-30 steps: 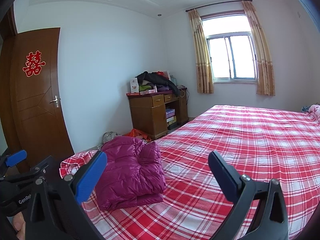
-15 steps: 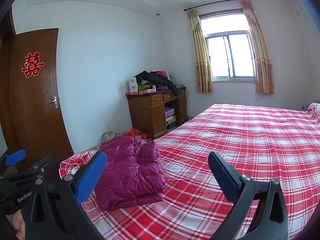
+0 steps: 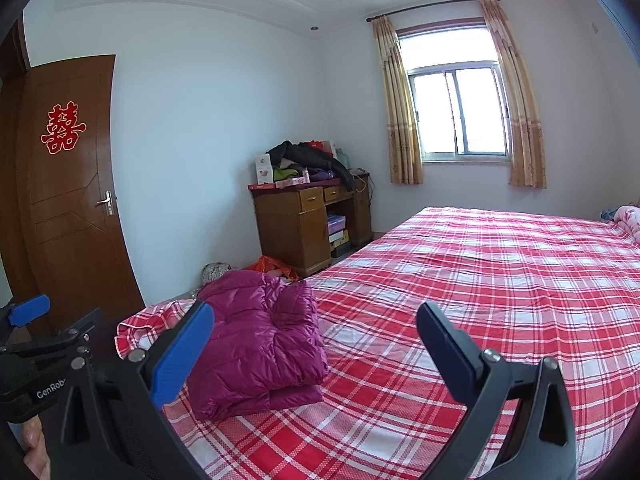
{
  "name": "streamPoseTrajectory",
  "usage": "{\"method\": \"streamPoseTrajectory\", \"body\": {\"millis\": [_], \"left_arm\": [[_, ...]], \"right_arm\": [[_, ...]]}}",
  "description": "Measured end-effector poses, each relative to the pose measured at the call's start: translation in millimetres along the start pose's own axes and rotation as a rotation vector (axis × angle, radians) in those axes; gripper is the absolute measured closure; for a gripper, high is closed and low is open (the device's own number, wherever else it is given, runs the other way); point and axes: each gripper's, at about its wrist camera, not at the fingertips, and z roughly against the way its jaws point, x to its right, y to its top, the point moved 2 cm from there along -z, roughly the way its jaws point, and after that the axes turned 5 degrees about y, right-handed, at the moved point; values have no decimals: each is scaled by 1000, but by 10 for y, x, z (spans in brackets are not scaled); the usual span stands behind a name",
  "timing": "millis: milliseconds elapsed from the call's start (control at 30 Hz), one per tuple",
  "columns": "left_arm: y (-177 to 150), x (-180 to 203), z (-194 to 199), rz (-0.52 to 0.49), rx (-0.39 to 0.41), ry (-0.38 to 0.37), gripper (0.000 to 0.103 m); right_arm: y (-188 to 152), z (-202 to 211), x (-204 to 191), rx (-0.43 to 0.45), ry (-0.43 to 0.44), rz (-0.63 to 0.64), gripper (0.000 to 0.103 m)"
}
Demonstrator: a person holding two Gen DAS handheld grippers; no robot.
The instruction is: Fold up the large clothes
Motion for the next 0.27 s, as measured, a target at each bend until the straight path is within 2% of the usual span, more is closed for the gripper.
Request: {"method": "streamPoseTrajectory", "body": {"millis": [100,267], "left_arm": [[-16,-10,-16,12,6,-24,19],[0,-23,-29,15,25,-18,19]], "right_arm": [[-2,-3,4,-1,-3,-2,0],[-23,-31,21,-7,-5,-3,0]]}}
